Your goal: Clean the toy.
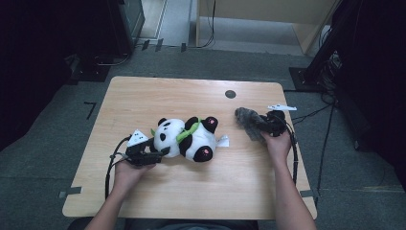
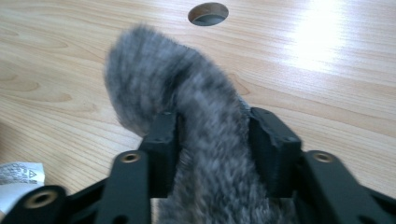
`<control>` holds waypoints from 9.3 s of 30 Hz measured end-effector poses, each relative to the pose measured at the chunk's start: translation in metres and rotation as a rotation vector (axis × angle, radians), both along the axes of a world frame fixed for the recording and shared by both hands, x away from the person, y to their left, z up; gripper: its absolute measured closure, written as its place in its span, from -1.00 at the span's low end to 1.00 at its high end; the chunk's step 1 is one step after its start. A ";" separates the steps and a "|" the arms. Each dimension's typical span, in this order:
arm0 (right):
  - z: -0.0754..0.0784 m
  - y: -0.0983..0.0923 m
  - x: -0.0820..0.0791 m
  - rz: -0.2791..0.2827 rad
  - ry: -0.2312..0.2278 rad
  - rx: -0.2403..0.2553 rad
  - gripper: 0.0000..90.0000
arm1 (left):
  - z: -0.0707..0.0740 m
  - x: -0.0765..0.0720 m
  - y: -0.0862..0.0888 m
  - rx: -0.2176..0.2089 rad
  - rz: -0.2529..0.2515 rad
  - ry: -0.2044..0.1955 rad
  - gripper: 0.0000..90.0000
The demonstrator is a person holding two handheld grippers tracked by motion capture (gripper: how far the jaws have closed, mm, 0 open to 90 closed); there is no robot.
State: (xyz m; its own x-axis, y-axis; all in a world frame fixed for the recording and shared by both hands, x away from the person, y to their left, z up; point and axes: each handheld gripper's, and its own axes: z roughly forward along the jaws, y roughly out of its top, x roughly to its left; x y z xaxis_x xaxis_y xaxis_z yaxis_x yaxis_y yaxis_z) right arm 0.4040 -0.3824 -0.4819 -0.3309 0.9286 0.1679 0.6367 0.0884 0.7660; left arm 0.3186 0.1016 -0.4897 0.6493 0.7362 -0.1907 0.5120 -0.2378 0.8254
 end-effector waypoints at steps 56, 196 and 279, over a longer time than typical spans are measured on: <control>0.054 0.104 -0.099 0.295 -0.137 0.042 -0.28 | 0.001 0.001 0.000 0.001 -0.018 -0.006 -0.54; 0.040 0.169 -0.087 0.582 -0.257 -0.102 -0.27 | 0.057 0.001 0.005 -0.172 -0.086 0.094 -0.12; 0.049 0.134 -0.078 0.524 -0.155 0.150 -0.04 | 0.031 -0.004 -0.013 -0.020 -0.086 -0.079 -0.48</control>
